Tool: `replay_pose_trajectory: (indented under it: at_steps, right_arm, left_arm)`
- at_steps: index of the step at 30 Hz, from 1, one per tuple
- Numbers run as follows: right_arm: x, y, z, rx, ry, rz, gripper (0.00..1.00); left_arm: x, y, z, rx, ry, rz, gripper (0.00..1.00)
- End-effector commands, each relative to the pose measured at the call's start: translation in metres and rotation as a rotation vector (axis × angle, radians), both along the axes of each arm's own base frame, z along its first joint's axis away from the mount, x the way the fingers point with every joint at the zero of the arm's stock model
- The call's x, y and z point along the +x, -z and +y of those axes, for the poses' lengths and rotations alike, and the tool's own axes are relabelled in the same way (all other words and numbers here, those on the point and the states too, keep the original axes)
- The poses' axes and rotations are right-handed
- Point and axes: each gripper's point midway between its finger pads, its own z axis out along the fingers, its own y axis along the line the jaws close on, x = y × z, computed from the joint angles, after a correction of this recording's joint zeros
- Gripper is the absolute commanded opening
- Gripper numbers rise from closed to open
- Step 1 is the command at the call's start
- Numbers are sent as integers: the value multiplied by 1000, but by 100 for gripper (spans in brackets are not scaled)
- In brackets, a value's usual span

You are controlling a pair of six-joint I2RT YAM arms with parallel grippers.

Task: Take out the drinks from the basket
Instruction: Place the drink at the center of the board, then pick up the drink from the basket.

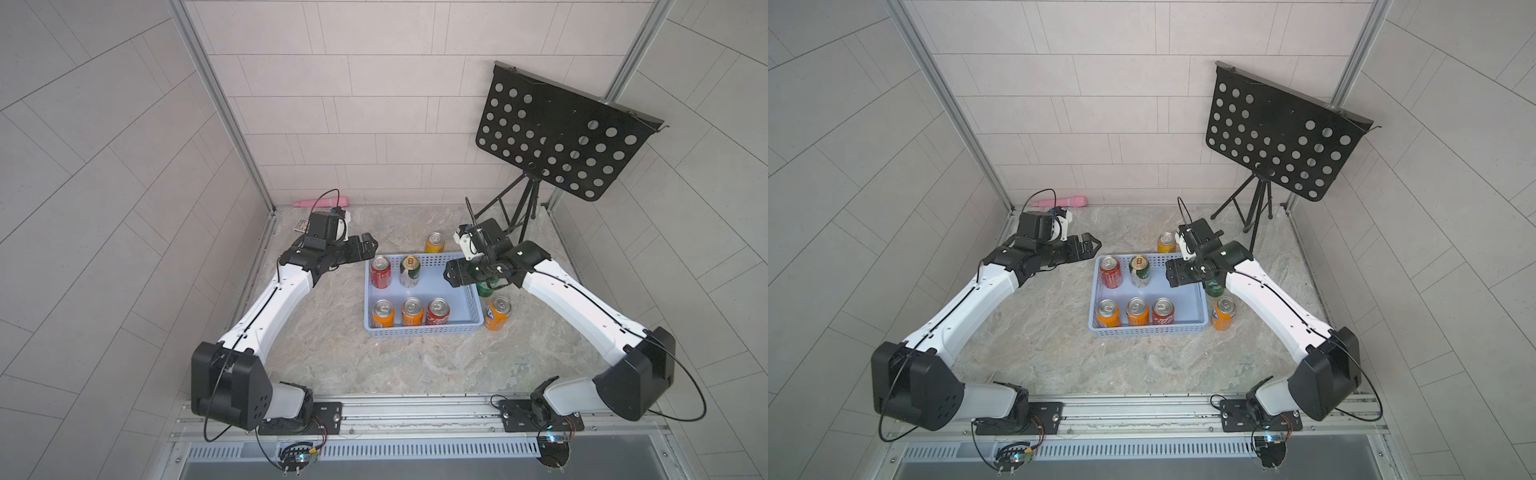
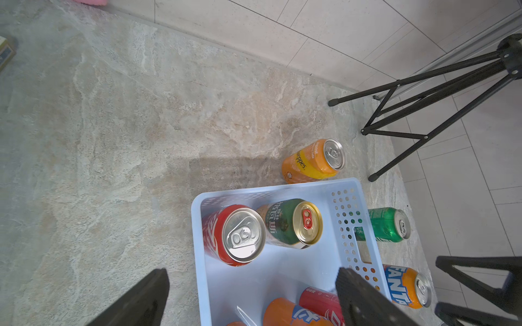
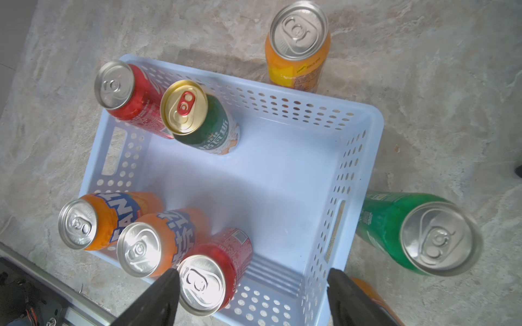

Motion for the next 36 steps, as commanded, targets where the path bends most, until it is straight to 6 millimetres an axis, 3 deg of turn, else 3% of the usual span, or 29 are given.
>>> replay_pose_trajectory:
  at_steps: [1,6,11,21,36]
  right_arm:
    - [-9,-3,15,45,-45,-40,85]
    - [-20,15,14,-40,-60,9,86]
    - [-28,28,29,-73,-116,41,86]
    - [-32,45,43,-156,-141,85,86]
    - [-45,78,47,-273,-172,194,86]
  left_arm:
    - [-1,0,4,21,-12,-11,100]
    - [-1,5,3,21,-10,5,100]
    - [0,8,0,16,-2,16,100]
    - [1,14,-3,10,11,41,100]
    - [0,12,-3,10,11,40,100]
